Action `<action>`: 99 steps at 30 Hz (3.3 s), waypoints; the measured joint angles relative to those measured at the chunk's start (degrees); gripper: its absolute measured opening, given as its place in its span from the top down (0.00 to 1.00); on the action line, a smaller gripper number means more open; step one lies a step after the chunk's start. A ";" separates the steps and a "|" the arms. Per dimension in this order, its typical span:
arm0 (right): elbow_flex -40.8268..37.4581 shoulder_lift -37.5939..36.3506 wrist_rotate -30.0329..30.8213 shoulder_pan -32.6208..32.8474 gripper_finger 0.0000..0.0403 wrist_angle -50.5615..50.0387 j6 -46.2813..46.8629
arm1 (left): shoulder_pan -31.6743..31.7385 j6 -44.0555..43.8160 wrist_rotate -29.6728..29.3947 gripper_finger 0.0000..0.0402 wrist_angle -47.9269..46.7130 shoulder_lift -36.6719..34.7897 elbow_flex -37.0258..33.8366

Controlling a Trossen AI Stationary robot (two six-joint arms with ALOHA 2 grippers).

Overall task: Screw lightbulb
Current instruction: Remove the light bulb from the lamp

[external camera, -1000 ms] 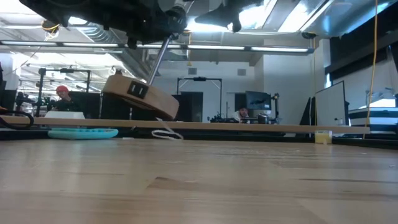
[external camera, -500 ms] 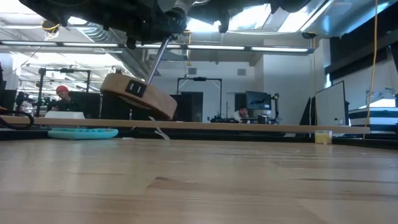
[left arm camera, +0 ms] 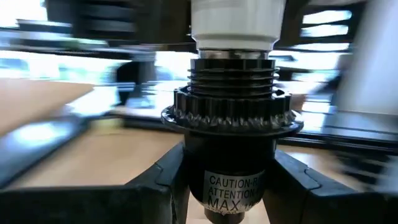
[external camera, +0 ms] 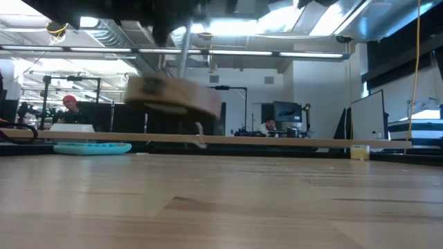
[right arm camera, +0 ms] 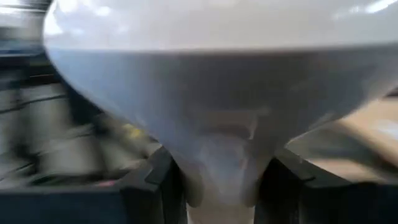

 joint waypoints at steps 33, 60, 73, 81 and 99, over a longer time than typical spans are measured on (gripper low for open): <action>-2.28 -13.78 25.74 -0.94 0.12 -32.51 6.45 | 3.32 2.31 -10.15 0.66 2.86 -0.16 0.00; 5.42 2.71 22.29 -3.16 0.52 -4.16 3.28 | 1.94 3.78 -22.73 0.66 -0.10 -0.16 0.00; 6.21 0.23 -19.36 -4.23 0.60 -5.84 3.06 | 1.62 -10.97 10.76 0.66 4.54 -1.36 -0.02; 6.40 1.55 -31.78 -3.67 0.61 -2.91 -0.60 | 1.90 -12.27 24.33 0.66 6.36 0.50 0.08; 6.34 -5.74 -8.27 -5.17 0.04 -22.93 -0.01 | 2.23 -3.66 8.91 0.66 5.85 0.28 0.00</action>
